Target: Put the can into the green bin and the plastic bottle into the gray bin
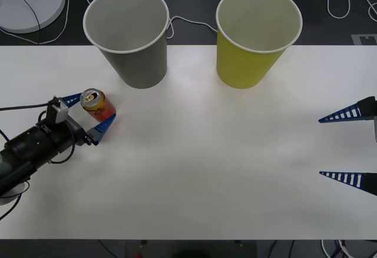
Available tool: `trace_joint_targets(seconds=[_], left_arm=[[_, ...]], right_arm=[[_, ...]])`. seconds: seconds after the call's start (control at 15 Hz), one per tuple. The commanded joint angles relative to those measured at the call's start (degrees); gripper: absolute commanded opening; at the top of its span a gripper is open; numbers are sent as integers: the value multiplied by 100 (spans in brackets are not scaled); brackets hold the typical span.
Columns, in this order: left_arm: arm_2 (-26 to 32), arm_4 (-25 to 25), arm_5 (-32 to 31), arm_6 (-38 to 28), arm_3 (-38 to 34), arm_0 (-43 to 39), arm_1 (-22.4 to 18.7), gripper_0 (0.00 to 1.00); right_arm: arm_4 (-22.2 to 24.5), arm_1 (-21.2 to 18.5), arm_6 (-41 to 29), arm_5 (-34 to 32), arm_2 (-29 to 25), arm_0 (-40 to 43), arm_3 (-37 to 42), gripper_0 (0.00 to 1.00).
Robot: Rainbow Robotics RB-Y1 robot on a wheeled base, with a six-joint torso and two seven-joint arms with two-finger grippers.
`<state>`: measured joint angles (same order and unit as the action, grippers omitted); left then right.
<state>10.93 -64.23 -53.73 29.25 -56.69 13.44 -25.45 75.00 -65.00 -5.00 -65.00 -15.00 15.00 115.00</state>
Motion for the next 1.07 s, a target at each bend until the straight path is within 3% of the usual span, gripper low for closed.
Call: trace_joint_targets(seconds=[0.07, 0.33, 0.4, 0.47, 0.53, 0.6, 1.07], left_arm=[[6, -81, 99, -34, 0, 45, 75, 100], [-3, -178, 187, -51, 0, 88, 136, 100], [-3, -204, 179, -60, -9, 97, 128, 70], [-3, -204, 187, -69, 0, 97, 128, 32], [-3, -204, 187, -69, -9, 97, 128, 5], [-3, -204, 187, -69, -9, 97, 136, 0], [41, -310, 187, -113, -105, 88, 128, 0]], right_arm=[[0, 0, 0, 0, 0, 0, 0, 100], [0, 0, 0, 0, 0, 0, 0, 100], [0, 0, 0, 0, 0, 0, 0, 100], [0, 0, 0, 0, 0, 0, 0, 100], [0, 0, 0, 0, 0, 0, 0, 100], [0, 0, 0, 0, 0, 0, 0, 100], [0, 0, 0, 0, 0, 0, 0, 100]])
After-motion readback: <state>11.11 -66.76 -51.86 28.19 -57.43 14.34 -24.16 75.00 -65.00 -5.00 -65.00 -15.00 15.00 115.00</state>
